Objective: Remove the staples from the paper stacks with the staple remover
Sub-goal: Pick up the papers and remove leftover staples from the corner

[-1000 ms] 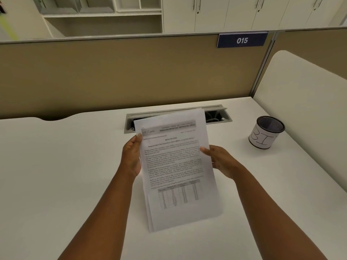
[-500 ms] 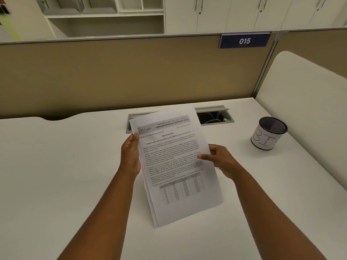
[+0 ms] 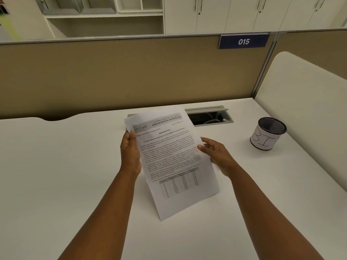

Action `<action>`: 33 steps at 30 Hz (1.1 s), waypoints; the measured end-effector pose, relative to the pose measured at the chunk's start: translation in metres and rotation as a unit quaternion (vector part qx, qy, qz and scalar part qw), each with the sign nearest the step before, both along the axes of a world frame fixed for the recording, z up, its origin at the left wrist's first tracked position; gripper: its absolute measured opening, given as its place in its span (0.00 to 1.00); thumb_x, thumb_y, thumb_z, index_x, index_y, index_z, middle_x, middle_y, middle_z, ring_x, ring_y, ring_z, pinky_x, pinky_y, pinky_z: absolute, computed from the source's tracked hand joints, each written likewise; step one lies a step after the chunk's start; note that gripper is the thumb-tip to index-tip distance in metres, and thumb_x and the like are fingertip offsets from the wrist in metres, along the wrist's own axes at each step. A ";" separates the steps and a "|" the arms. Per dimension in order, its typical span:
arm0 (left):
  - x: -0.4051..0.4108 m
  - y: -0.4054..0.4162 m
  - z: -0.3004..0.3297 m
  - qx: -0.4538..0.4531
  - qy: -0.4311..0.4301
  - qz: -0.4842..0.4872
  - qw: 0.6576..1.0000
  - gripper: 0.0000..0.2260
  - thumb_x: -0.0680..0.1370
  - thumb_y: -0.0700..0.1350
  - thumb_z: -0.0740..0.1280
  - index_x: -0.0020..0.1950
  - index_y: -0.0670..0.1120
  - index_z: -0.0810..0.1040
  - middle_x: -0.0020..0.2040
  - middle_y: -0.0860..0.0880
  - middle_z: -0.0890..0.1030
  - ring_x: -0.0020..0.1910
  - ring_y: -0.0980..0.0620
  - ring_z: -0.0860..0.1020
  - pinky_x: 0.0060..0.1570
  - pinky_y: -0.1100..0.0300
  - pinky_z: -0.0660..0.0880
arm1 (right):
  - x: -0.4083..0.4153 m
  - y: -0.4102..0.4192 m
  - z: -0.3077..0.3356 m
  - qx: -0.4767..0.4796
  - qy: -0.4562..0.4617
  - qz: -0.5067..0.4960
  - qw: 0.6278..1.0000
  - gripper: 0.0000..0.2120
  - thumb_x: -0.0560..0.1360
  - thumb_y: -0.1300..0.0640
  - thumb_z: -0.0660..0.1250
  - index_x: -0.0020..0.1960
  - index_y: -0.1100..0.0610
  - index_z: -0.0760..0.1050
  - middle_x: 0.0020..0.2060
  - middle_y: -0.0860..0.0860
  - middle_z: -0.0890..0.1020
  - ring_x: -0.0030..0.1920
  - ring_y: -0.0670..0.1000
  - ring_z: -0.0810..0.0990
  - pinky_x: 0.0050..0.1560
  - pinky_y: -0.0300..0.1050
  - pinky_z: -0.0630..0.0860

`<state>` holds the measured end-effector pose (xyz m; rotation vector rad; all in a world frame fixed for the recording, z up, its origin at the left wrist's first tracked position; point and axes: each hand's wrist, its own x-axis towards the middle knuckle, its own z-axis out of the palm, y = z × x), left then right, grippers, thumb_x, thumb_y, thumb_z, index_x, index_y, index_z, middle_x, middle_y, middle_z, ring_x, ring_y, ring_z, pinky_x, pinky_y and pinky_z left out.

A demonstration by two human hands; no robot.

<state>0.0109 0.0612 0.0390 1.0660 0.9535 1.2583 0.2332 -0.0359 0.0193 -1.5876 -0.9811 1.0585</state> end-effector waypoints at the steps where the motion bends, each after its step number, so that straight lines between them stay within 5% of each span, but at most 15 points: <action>1: 0.000 0.000 0.000 0.002 0.000 0.001 1.000 0.08 0.81 0.48 0.55 0.50 0.55 0.74 0.35 0.61 0.82 0.33 0.61 0.81 0.28 0.67 0.76 | 0.001 0.000 0.000 0.007 0.004 0.002 1.000 0.10 0.75 0.53 0.65 0.56 0.46 0.75 0.52 0.46 0.81 0.50 0.51 0.81 0.45 0.44 0.78; 5: 0.000 0.001 0.001 0.000 -0.003 0.002 1.000 0.09 0.81 0.48 0.54 0.49 0.55 0.74 0.33 0.61 0.82 0.32 0.62 0.81 0.27 0.67 0.76 | 0.006 -0.003 -0.002 0.017 0.065 -0.033 0.997 0.14 0.72 0.64 0.68 0.56 0.53 0.78 0.43 0.45 0.85 0.38 0.45 0.85 0.30 0.34 0.78; 13: 0.002 -0.002 0.000 -0.001 -0.005 -0.007 1.000 0.10 0.81 0.47 0.54 0.58 0.49 0.73 0.41 0.54 0.79 0.32 0.61 0.81 0.27 0.67 0.76 | 0.004 -0.005 0.000 -0.004 0.063 -0.048 0.997 0.20 0.71 0.57 0.70 0.62 0.56 0.75 0.51 0.51 0.83 0.41 0.48 0.84 0.35 0.39 0.80; 15: 0.003 -0.003 0.001 0.000 0.005 -0.012 1.000 0.09 0.81 0.48 0.54 0.53 0.51 0.74 0.41 0.53 0.79 0.32 0.60 0.81 0.28 0.67 0.76 | 0.001 -0.003 0.003 -0.008 -0.012 -0.089 0.996 0.23 0.71 0.54 0.70 0.65 0.56 0.72 0.56 0.53 0.81 0.52 0.53 0.81 0.51 0.51 0.79; 18: 0.007 -0.005 0.003 0.007 0.024 -0.028 0.999 0.09 0.81 0.49 0.55 0.53 0.50 0.74 0.41 0.53 0.79 0.35 0.56 0.80 0.29 0.65 0.78 | -0.009 0.004 0.017 0.086 -0.185 -0.158 0.966 0.21 0.73 0.54 0.68 0.64 0.56 0.72 0.62 0.54 0.77 0.63 0.53 0.74 0.62 0.46 0.70; 22: 0.016 -0.010 0.008 0.020 0.026 -0.052 0.998 0.09 0.81 0.48 0.55 0.50 0.55 0.75 0.40 0.54 0.80 0.34 0.58 0.81 0.31 0.64 0.79 | -0.026 0.029 0.059 0.205 -0.370 -0.090 0.902 0.14 0.77 0.56 0.63 0.62 0.55 0.75 0.61 0.53 0.78 0.66 0.53 0.70 0.63 0.36 0.60; 26: 0.021 -0.016 0.012 0.042 0.042 -0.084 0.995 0.09 0.81 0.48 0.55 0.48 0.54 0.75 0.41 0.53 0.81 0.35 0.58 0.82 0.33 0.64 0.79 | -0.041 0.056 0.092 0.210 -0.484 0.050 0.848 0.16 0.79 0.54 0.57 0.66 0.54 0.70 0.66 0.50 0.74 0.71 0.52 0.63 0.68 0.47 0.59; 33: 0.022 -0.020 0.015 0.040 0.054 -0.093 0.993 0.09 0.80 0.49 0.56 0.48 0.53 0.75 0.41 0.52 0.82 0.35 0.55 0.82 0.35 0.60 0.81 | -0.051 0.070 0.111 0.179 -0.507 0.151 0.830 0.14 0.78 0.54 0.59 0.61 0.54 0.76 0.59 0.52 0.81 0.62 0.51 0.75 0.62 0.45 0.70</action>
